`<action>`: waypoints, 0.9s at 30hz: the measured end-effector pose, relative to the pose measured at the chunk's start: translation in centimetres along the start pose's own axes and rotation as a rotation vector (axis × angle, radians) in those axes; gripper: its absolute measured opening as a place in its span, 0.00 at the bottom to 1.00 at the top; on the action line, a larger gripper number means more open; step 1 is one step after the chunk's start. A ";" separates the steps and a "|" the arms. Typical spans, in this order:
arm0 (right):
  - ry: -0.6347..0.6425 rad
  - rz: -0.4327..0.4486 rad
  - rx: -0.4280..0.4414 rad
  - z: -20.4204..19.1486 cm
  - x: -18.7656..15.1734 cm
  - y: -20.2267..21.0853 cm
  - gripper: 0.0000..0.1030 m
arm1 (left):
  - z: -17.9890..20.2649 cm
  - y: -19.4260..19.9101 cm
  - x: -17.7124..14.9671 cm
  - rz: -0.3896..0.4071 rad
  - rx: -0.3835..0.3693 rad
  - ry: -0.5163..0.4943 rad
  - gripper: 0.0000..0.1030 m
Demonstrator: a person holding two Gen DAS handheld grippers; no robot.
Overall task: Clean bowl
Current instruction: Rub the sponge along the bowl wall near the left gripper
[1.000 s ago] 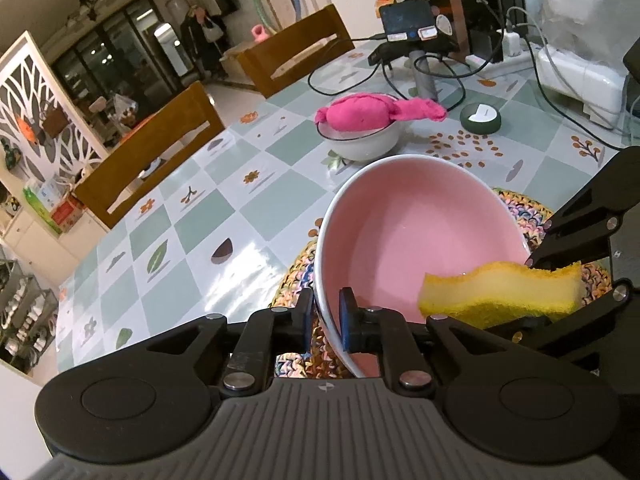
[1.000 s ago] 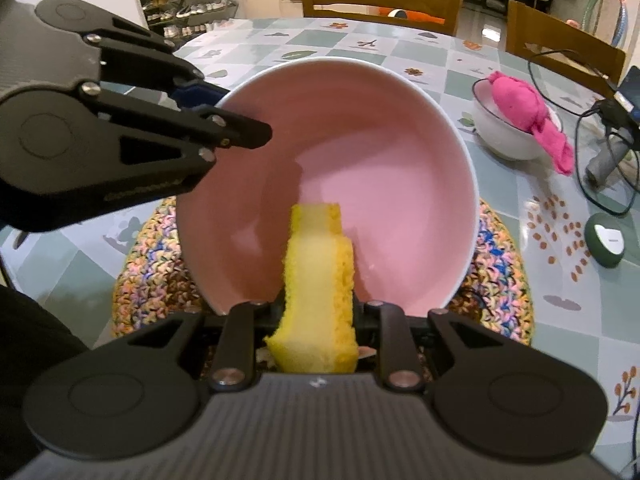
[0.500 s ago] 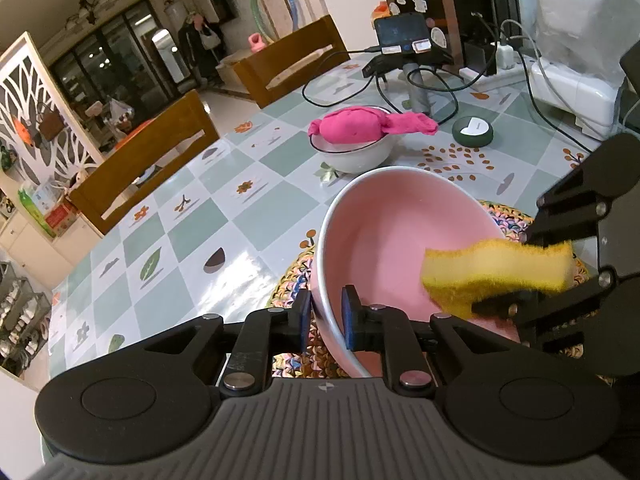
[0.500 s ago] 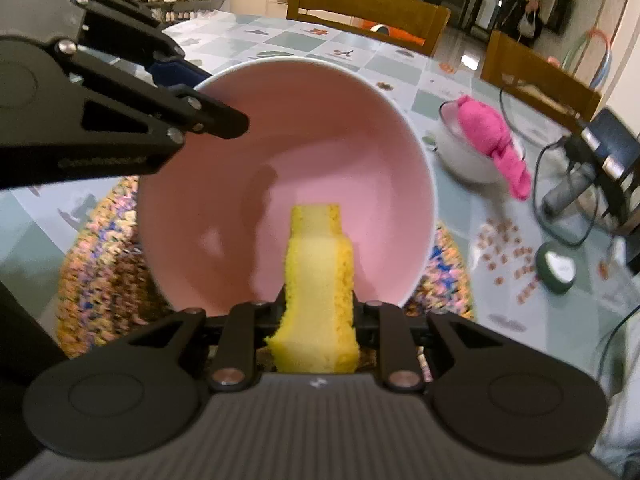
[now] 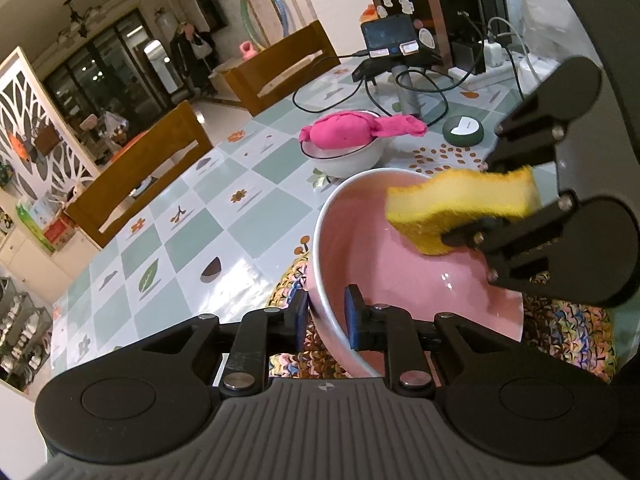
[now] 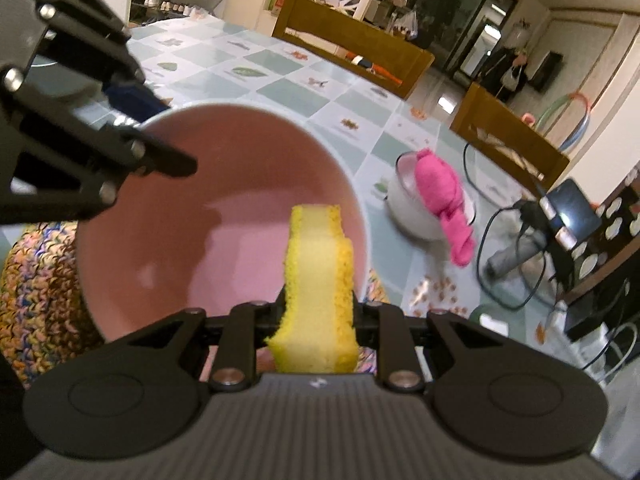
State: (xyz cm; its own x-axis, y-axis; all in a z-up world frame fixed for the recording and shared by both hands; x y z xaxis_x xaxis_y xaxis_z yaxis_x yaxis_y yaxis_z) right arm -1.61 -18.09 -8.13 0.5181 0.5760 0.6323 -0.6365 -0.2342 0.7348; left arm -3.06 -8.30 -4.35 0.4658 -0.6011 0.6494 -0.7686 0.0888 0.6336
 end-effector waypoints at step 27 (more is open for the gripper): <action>0.009 0.049 0.008 -0.9 2.4 0.9 0.22 | 0.2 -0.2 0.5 0.000 0.005 -0.011 0.22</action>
State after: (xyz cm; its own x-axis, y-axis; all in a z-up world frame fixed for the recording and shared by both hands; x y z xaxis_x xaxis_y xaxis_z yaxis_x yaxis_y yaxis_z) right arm -1.39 -16.22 -6.17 0.4811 0.5704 0.6657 -0.6565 -0.2688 0.7048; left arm -2.78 -8.80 -4.21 0.4609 -0.6099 0.6447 -0.7708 0.0849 0.6314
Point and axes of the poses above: each gripper's, at about its wrist camera, not at the fingertips, and y roughly against the way its jaws point, z to its right, x to its top, the point moved 2 cm from there along -y, roughly the way its jaws point, and after that the axes turned 7 degrees about x, right-handed, at the moved point
